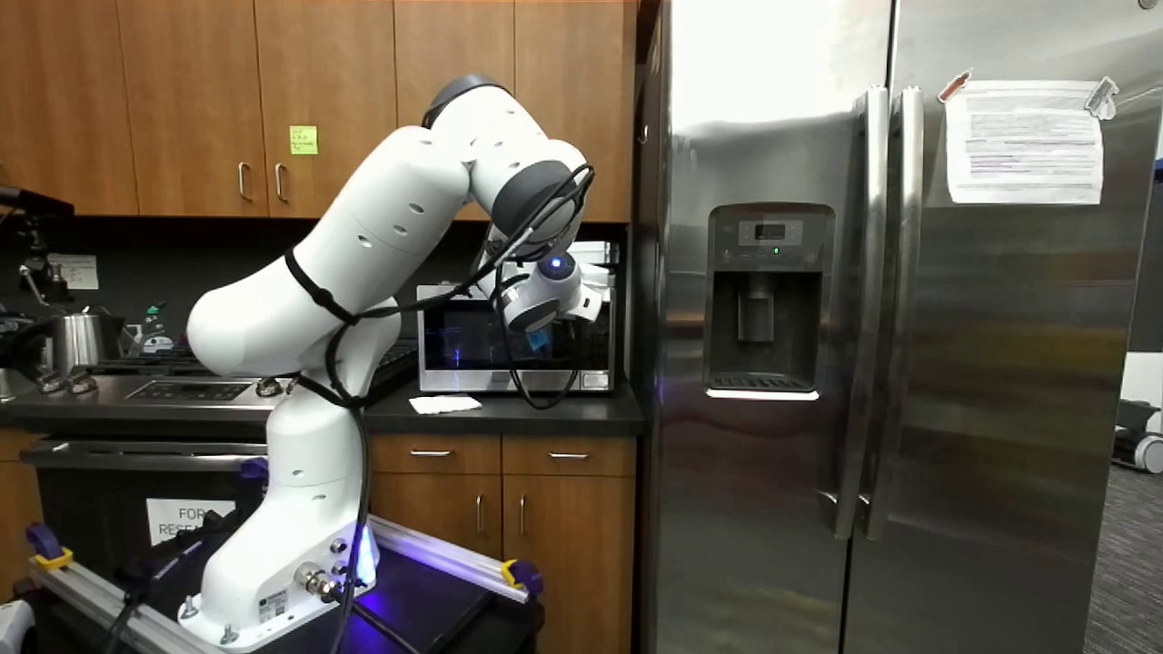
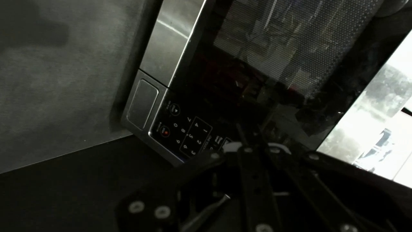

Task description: Press a button on the right side of the microwave

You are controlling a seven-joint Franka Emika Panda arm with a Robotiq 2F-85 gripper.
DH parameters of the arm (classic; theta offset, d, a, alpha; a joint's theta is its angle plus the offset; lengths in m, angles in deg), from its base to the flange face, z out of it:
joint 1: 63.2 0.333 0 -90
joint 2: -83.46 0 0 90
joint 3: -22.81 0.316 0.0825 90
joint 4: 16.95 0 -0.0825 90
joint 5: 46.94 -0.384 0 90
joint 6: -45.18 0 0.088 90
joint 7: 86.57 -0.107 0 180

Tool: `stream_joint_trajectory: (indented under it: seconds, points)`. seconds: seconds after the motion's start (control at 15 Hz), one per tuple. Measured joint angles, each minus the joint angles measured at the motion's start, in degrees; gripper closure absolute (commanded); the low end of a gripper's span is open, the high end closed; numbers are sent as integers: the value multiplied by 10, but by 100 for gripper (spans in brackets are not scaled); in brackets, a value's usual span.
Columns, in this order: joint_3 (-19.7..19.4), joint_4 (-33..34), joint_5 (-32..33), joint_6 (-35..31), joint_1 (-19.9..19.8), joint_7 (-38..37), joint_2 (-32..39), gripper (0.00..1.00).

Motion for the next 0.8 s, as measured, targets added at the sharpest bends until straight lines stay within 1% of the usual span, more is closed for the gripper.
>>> stream_joint_trajectory:
  seconds: [0.27,0.8]
  points:
    - [-18,28,-7,0,36,3,-11,100]
    - [-66,78,-58,0,119,10,-12,100]
